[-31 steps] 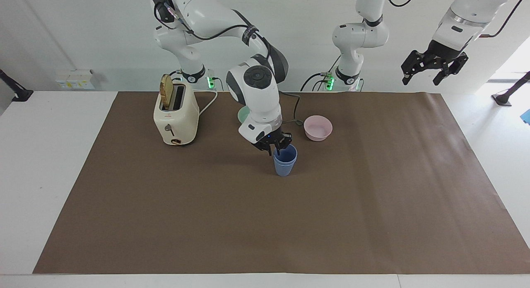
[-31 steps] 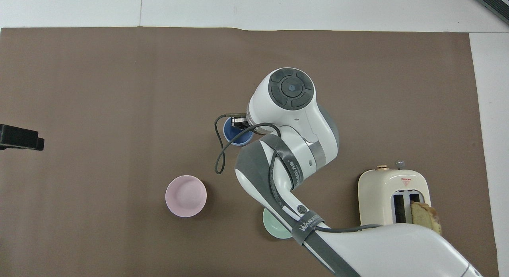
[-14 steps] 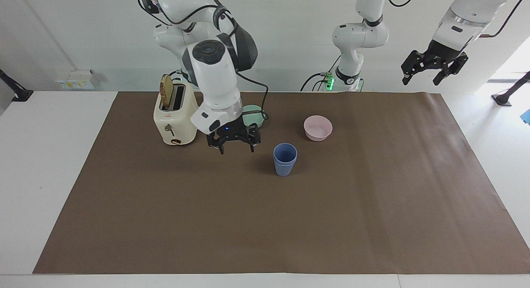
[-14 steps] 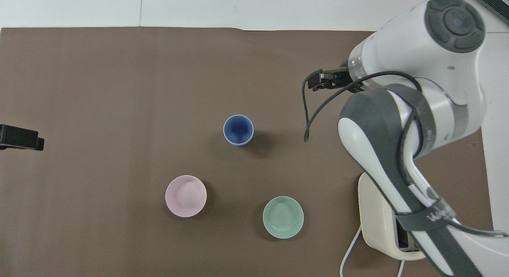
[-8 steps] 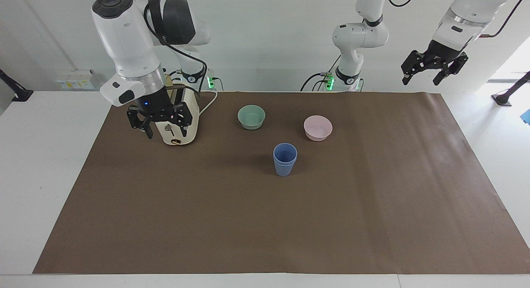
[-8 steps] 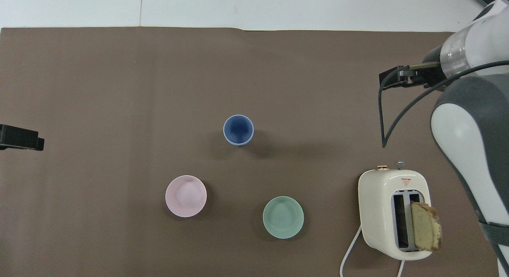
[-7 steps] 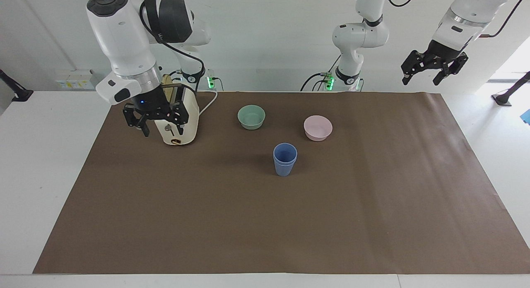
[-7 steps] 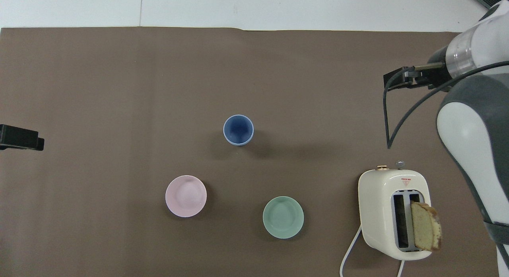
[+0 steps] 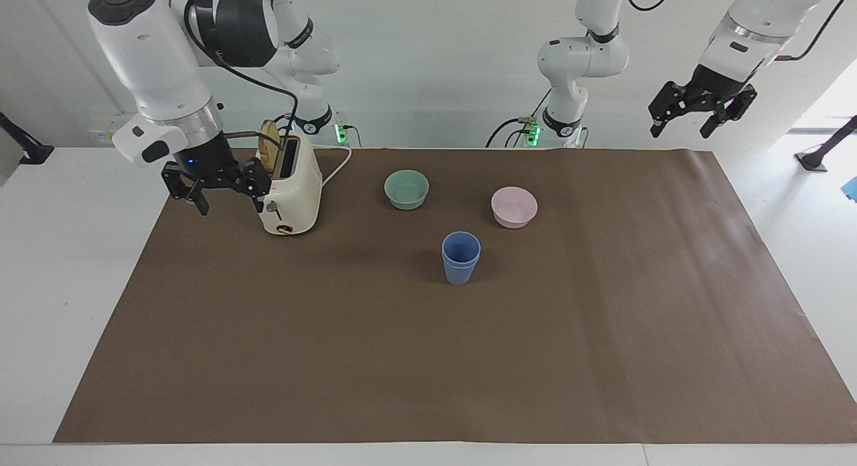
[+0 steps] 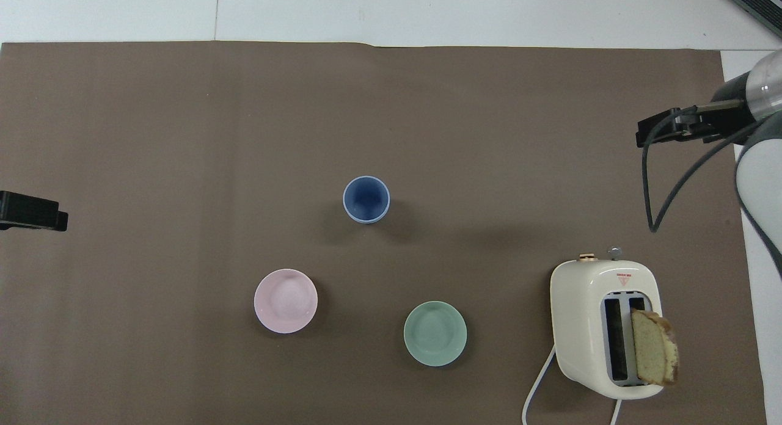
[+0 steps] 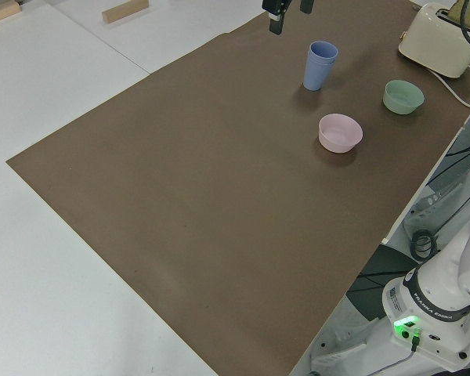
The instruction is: Stack blue cups with both arms
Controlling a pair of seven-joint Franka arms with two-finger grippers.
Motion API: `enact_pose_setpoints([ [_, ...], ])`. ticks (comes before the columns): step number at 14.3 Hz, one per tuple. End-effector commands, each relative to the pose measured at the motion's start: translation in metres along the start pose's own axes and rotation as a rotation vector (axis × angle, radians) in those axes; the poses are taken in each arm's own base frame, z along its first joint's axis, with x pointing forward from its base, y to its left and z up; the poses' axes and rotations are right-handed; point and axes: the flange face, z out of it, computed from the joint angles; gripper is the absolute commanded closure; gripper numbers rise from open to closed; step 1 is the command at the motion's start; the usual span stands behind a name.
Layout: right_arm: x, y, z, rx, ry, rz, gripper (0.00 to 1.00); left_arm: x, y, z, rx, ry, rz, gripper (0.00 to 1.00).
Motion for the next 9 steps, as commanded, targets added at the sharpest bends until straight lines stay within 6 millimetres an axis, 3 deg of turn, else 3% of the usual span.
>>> enact_pose_setpoints([
  [1, -0.01, 0.006, -0.01, -0.007, -0.016, -0.037, 0.0, -0.005, 0.0, -0.005, -0.008, -0.004, 0.005, 0.0],
  [9, -0.027, 0.02, -0.04, -0.008, 0.012, -0.007, 0.0, -0.005, 0.0, -0.005, -0.008, -0.004, 0.005, 0.0],
])
